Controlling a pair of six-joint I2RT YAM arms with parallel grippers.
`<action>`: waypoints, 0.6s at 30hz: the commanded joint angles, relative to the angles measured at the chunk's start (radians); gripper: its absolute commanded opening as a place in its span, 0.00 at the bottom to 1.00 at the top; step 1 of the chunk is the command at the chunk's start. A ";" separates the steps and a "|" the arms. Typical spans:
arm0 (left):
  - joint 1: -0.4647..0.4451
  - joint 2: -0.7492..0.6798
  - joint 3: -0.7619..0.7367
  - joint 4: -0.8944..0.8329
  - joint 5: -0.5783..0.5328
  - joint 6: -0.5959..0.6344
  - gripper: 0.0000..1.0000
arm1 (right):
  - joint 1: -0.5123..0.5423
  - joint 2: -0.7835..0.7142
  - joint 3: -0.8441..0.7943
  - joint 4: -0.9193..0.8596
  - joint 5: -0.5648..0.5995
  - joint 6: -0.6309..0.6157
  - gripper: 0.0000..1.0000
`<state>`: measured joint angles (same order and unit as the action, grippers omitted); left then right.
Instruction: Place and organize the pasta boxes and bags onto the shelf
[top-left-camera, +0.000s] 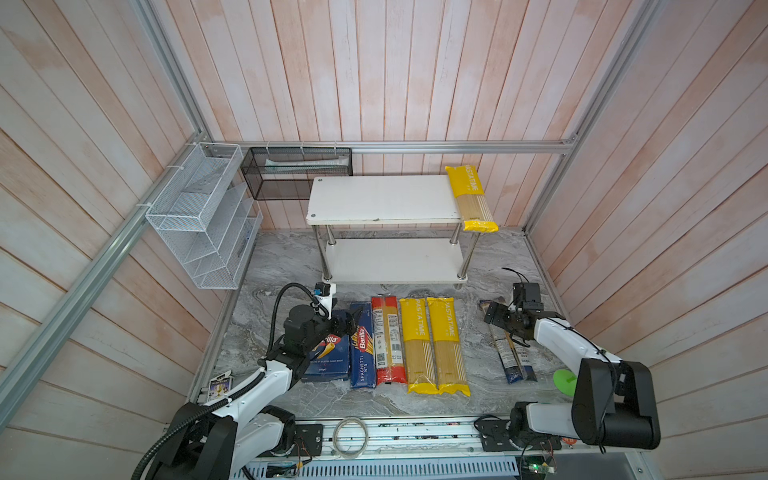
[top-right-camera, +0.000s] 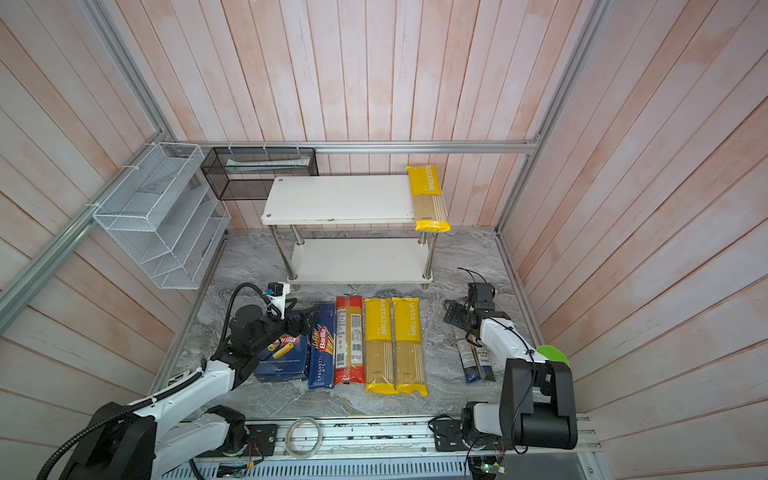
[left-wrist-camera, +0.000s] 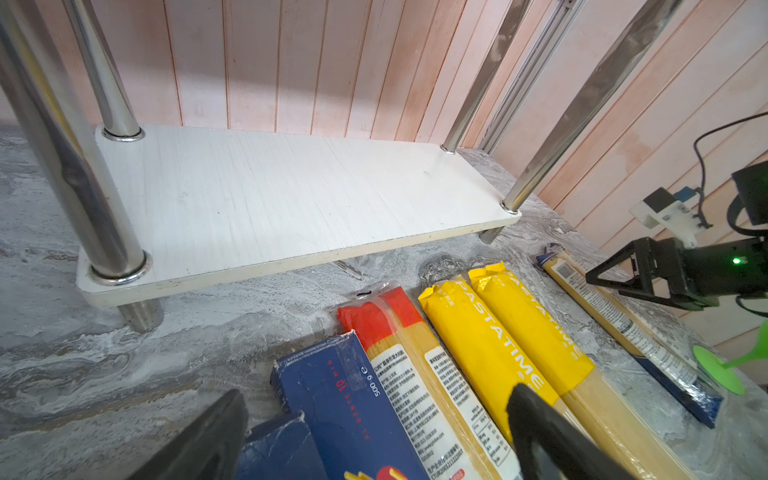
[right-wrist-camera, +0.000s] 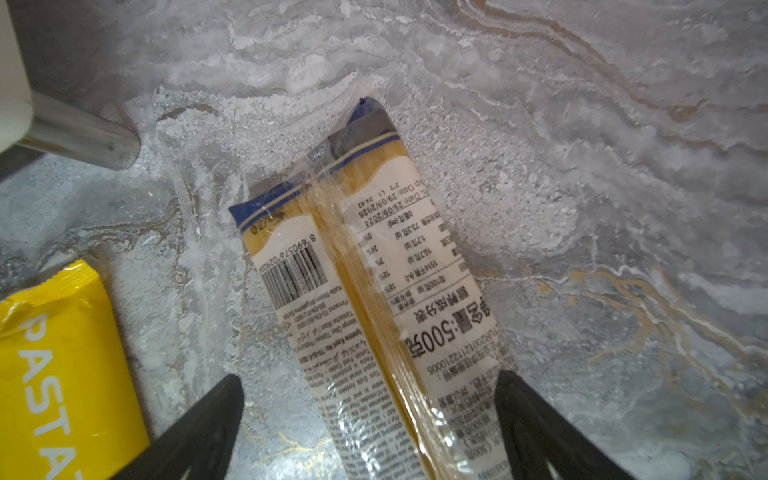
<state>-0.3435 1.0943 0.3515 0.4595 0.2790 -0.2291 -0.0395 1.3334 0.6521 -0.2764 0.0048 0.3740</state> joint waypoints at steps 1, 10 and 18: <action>-0.005 0.010 0.003 0.011 -0.007 0.000 1.00 | -0.004 -0.041 -0.047 0.022 -0.067 0.021 0.95; -0.005 0.014 -0.001 0.027 0.002 -0.012 1.00 | -0.004 -0.136 -0.086 -0.018 -0.186 0.062 0.96; -0.004 0.034 0.008 0.024 0.018 -0.020 1.00 | 0.029 -0.195 -0.138 -0.010 -0.310 0.136 0.95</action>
<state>-0.3435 1.1248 0.3515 0.4641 0.2813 -0.2409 -0.0383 1.1580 0.5404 -0.2661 -0.2161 0.4534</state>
